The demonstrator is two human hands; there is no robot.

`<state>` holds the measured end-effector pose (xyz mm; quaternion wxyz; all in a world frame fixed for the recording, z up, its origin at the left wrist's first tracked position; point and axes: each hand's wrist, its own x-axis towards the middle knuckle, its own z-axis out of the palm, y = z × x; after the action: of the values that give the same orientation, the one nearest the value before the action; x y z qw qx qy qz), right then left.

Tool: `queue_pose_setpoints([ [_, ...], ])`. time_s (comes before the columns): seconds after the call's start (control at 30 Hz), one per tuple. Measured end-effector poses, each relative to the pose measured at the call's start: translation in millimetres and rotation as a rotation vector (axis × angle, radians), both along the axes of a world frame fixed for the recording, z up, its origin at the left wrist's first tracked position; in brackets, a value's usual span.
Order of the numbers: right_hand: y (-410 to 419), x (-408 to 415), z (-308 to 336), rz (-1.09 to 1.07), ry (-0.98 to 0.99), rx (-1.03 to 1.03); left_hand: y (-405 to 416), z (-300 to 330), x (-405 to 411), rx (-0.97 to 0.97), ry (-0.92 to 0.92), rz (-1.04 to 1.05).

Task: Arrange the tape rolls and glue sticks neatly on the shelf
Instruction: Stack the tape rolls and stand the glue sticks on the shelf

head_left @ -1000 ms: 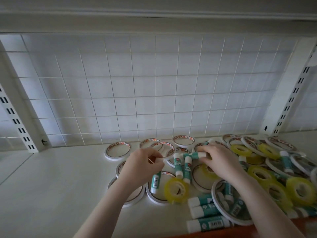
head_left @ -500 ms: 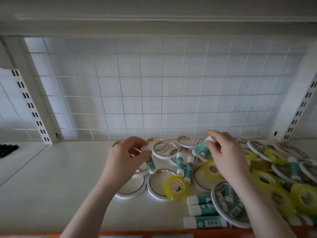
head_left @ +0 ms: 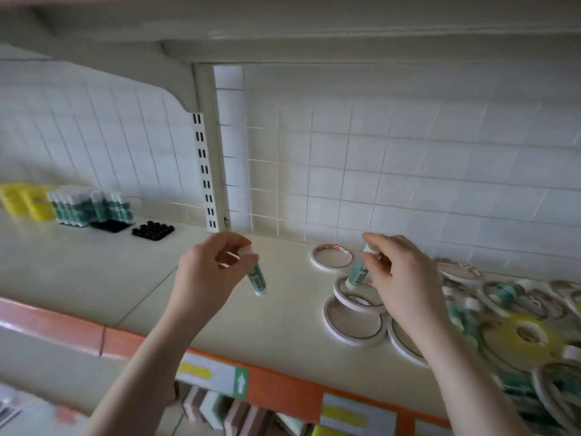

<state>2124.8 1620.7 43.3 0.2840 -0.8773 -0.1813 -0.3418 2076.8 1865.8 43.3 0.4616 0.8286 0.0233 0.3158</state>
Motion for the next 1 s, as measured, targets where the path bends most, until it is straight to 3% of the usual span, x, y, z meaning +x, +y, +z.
queue_pose_setpoints([
  [0.47,297,-15,-12,0.097,0.110,0.086,289,8,-35,0.099,-0.019,0.095],
  [1.0,477,100,20,0.182,0.215,-0.007,436,-9,49,0.106,0.032,0.137],
])
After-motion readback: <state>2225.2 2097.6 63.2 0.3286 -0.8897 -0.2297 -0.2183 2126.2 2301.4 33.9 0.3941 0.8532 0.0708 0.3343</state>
